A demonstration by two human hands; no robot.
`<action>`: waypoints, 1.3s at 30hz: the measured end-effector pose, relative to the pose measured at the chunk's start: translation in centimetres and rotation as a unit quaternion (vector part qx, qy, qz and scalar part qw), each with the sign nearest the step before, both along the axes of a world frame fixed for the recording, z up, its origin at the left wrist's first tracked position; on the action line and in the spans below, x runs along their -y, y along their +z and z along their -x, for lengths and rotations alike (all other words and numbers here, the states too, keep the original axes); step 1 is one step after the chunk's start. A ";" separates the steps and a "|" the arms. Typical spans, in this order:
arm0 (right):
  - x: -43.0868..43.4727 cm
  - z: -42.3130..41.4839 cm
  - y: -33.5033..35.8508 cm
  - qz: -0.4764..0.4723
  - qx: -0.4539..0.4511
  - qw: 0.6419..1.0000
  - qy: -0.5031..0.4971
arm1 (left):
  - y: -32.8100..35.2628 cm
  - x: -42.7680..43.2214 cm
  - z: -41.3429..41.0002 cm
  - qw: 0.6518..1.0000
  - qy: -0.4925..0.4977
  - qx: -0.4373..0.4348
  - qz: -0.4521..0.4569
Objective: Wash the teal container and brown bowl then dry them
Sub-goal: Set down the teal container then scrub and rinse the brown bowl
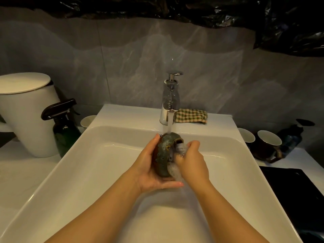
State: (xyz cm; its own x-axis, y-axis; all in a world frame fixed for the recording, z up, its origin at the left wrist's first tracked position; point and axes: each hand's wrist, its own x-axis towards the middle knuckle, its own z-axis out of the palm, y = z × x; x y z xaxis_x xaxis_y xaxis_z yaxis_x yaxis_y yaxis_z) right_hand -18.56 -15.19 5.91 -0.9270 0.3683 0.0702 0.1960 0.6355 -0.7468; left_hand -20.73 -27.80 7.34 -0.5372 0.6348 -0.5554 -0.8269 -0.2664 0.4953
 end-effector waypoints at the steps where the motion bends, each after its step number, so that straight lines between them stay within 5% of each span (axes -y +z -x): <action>1: 0.0 -0.1 0.1 0.000 -0.017 1.000 0.014 | -0.1 0.1 0.1 1.000 0.001 -0.006 0.022; 5: 0.2 -0.5 1.0 0.021 -0.129 0.990 0.056 | 0.0 0.4 0.0 0.999 -0.015 -0.026 0.036; 7: 0.6 -0.6 1.8 0.114 -0.156 0.980 0.058 | -0.3 0.4 0.2 1.000 0.007 -0.009 0.012; 13: 1.2 -1.4 2.4 0.309 -0.039 0.936 0.167 | -1.0 0.5 0.9 0.994 0.103 0.028 -0.034; 15: 1.3 -1.7 2.2 0.232 0.012 0.953 0.194 | -1.1 0.8 1.2 0.992 0.120 0.021 -0.037; 19: 1.1 -1.1 1.0 -0.133 0.021 0.980 0.148 | -1.1 0.7 1.0 0.995 0.096 0.000 -0.003; 21: 1.4 -0.9 0.9 -0.117 -0.018 0.989 0.090 | -0.8 0.1 0.4 0.997 0.073 -0.012 0.026; 24: 2.1 -0.9 1.1 0.035 -0.091 0.995 0.016 | -0.6 -0.6 -0.1 0.998 0.054 -0.013 0.043; 28: 1.7 -1.3 2.0 0.247 0.002 0.958 0.146 | -0.9 0.0 0.3 0.995 0.085 -0.001 0.046; 30: 0.7 -1.3 2.3 0.218 0.085 0.948 0.217 | -1.2 0.3 0.5 0.995 0.080 -0.005 0.053; 32: 0.3 -1.2 1.8 0.074 0.126 0.966 0.212 | -1.5 0.3 0.6 0.996 0.066 -0.003 0.057; 35: 1.1 -0.9 1.1 -0.177 0.043 0.976 0.119 | -1.4 -0.4 0.4 0.996 0.067 0.010 0.057; 37: 1.7 -0.6 1.0 -0.128 -0.048 0.986 0.094 | -1.1 -0.7 0.2 0.996 0.070 0.011 0.047; 39: 2.2 -0.6 1.1 0.018 -0.079 0.992 0.101 | -1.0 -0.8 0.2 0.996 0.078 0.006 0.036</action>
